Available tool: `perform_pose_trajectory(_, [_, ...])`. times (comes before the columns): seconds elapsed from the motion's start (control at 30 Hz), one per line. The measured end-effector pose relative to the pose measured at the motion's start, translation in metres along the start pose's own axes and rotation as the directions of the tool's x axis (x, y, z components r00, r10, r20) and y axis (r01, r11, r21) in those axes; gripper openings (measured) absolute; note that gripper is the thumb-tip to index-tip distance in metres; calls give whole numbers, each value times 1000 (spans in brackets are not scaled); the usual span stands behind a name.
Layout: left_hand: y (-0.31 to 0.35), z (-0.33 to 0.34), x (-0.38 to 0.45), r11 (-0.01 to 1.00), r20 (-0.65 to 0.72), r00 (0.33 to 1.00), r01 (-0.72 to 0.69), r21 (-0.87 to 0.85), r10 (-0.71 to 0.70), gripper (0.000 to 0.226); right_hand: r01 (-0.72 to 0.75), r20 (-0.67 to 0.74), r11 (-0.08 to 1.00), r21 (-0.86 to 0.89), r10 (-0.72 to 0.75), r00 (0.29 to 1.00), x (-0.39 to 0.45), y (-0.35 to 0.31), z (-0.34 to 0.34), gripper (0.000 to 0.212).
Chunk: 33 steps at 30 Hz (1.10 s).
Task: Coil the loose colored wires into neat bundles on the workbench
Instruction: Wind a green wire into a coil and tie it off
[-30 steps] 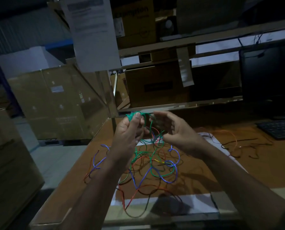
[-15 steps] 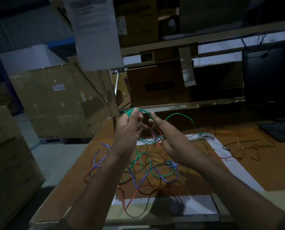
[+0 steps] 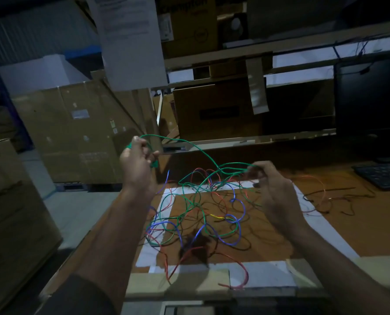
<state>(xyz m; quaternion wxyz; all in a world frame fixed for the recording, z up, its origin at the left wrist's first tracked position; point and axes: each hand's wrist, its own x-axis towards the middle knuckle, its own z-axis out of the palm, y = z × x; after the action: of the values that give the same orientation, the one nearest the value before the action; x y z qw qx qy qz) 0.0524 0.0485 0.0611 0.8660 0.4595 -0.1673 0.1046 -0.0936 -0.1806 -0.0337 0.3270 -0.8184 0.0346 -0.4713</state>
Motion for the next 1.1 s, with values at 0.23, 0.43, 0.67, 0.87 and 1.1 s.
perform_pose_trajectory(0.23, [14, -17, 20, 992, -82, 995, -63, -109, 54, 32, -411, -132, 911, -37, 404, 905, -5, 50, -7, 24])
perform_pose_trajectory(0.43, [31, -6, -1, 991, 89, 993, -65, -115, 75, 32, -180, 32, 791, -585, 244, 969, -6, 42, -7, 51])
perform_pose_trajectory(0.67, [30, 13, -42, 999, 318, 948, -3, 38, -9, 33, -41, 104, 793, -607, 131, 986, 19, 2, -14, 47])
perform_pose_trajectory(0.87, [19, 18, -73, 986, 409, 899, 119, 117, -157, 30, 6, 5, 1000, 16, -6, 1000, 22, -40, -9, 23])
perform_pose_trajectory(1.1, [12, 16, -84, 945, 407, 874, 319, -66, -266, 31, -206, 580, 974, 99, 111, 807, 5, -61, 10, 35])
